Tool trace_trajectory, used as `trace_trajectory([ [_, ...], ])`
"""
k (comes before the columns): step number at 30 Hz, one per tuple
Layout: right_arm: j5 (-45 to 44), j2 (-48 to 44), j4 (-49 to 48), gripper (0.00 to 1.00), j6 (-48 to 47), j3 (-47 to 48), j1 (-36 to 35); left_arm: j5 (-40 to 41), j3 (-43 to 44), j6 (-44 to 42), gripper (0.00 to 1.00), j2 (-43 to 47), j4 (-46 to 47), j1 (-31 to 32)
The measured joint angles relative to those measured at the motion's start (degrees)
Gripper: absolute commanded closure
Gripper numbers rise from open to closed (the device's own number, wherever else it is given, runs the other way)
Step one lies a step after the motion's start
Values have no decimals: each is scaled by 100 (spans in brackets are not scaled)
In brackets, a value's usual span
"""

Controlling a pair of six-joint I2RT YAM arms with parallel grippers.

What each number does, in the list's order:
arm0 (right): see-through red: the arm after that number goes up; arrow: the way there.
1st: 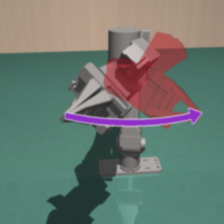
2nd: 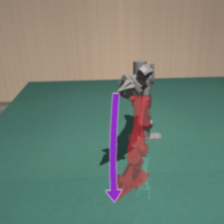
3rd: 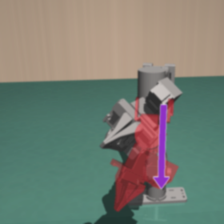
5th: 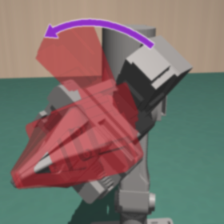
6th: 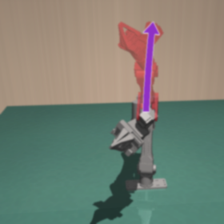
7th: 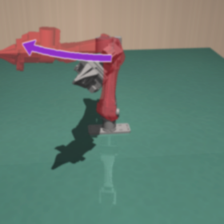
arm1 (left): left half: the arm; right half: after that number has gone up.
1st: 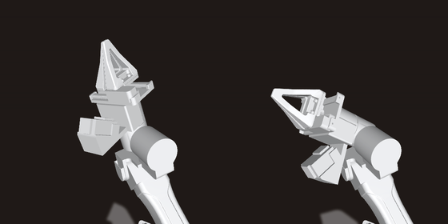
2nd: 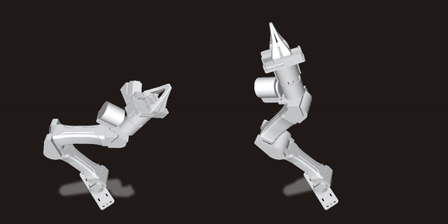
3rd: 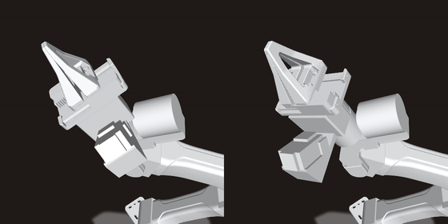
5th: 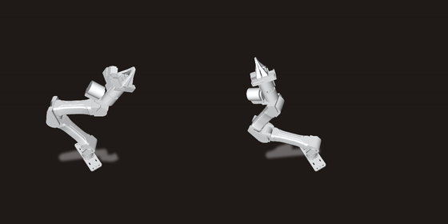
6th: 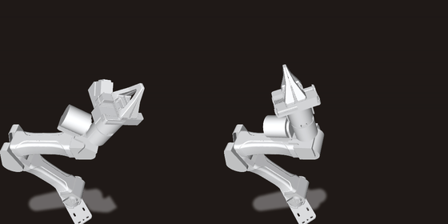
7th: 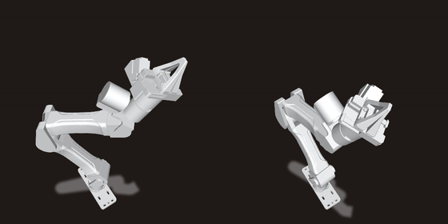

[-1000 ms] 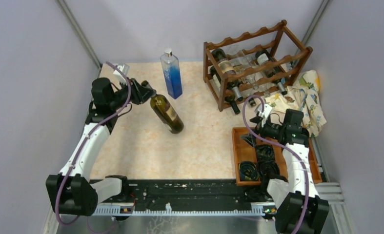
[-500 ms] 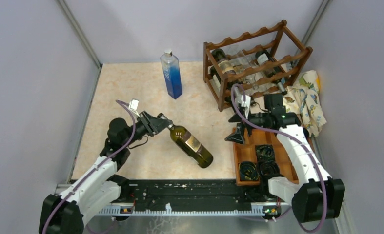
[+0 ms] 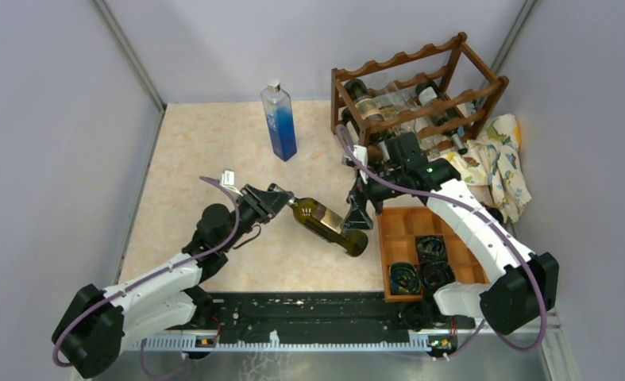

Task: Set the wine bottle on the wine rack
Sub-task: Pick up the wine bottle from the center of the board.

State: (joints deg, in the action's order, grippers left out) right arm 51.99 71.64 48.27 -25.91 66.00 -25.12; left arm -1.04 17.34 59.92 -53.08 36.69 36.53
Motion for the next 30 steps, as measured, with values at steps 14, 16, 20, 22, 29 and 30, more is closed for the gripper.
trace_trajectory([
  [14, -1344, 26, -837, 2, 450, -957, -345, 1567, 315, 133, 100, -997, 844, 953],
  [16, -1423, 26, -922, 2, 444, -1091, -385, 1637, 391, 166, 100, -1091, 964, 992],
  [20, -1663, 26, -1106, 2, 330, -1303, -461, 1655, 516, 315, 100, -1215, 1272, 1067],
  [22, -1766, 26, -1182, 5, 258, -1338, -472, 1650, 546, 393, 100, -1287, 1462, 1086],
  [29, -1775, -15, -1224, 71, -203, -1340, -483, 1698, 549, 479, 95, -1464, 1617, 1099],
  [30, -1792, -37, -1217, 80, -243, -1340, -483, 1694, 549, 474, 89, -1464, 1637, 1104],
])
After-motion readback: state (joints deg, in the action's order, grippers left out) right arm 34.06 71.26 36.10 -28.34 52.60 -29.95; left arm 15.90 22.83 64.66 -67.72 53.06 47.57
